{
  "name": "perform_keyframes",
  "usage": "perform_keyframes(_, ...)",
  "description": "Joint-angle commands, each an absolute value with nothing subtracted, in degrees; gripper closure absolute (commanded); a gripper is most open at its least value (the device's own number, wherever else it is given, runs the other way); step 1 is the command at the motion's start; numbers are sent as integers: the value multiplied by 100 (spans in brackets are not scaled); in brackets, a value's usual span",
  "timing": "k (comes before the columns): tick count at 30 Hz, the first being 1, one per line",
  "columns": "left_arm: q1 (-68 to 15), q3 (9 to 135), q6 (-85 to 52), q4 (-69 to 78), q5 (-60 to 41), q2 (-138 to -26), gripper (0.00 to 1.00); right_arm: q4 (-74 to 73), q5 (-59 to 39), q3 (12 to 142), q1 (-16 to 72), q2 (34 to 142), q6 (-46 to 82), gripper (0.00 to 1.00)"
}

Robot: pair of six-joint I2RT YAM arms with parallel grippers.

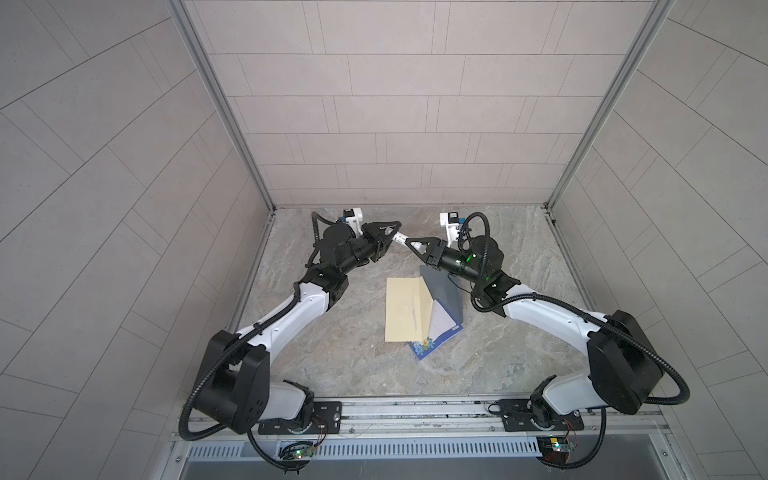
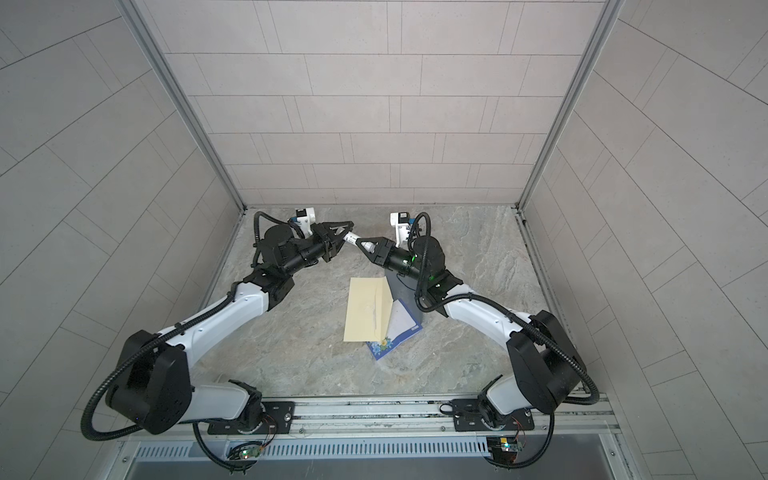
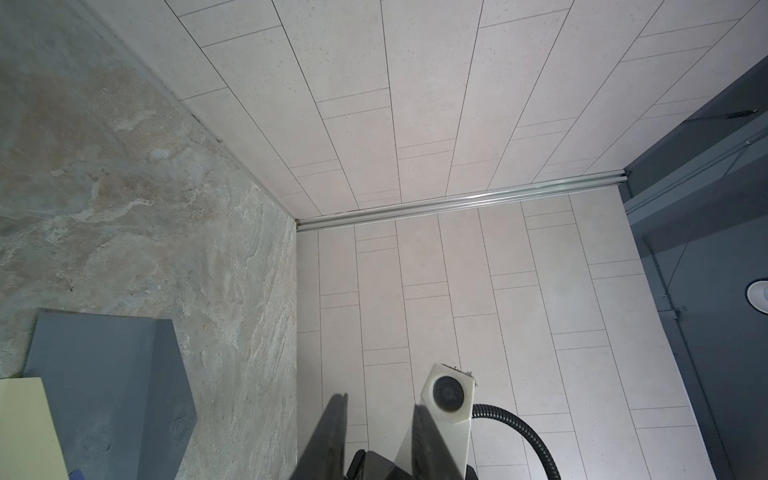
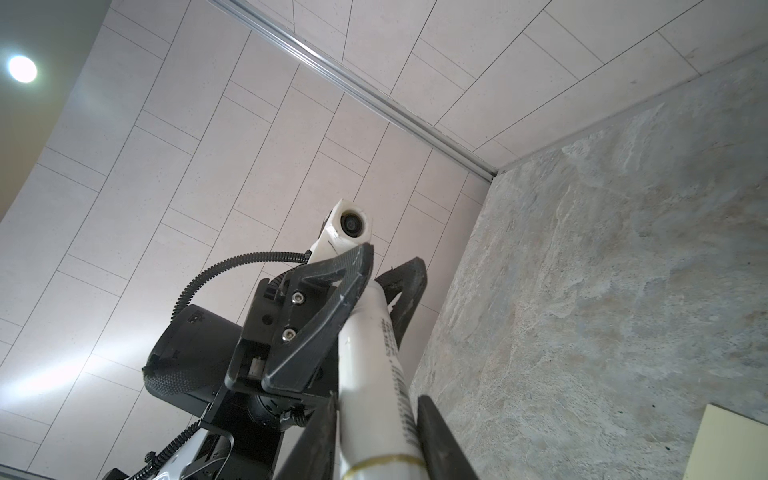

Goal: Place the letter into the envelope and seal it
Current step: 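Pull the cap off with the left gripper while the right holds the stick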

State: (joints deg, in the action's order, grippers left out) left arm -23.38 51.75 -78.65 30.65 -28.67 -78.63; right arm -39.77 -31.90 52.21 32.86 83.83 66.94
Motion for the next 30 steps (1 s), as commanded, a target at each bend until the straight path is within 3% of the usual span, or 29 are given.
perform_keyframes(1,-2404,5087,-7956,3290,-2936,-7734,100,-4345,-3142,5440,3304,8510,6825,71)
perform_keyframes(8,-2443,5003,-7963,3216,-2944,-7701,100,-4380,-3146,5594,3290,8618,6813,99)
perform_keyframes(13,-2294,4944,-7879,3103,-3081,-7625,53,-3616,-3235,5625,3178,8418,6538,100)
perform_keyframes(16,-2142,4965,-7869,3125,-3285,-7596,36,-2880,-3444,5697,3056,8213,6267,100)
perform_keyframes(22,-2092,5156,-7455,2846,-3897,-7671,29,-334,-4069,6417,2902,7901,4841,100)
perform_keyframes(30,-2092,4998,-7359,2856,-4217,-7779,28,265,-4566,6560,2662,7720,4582,100)
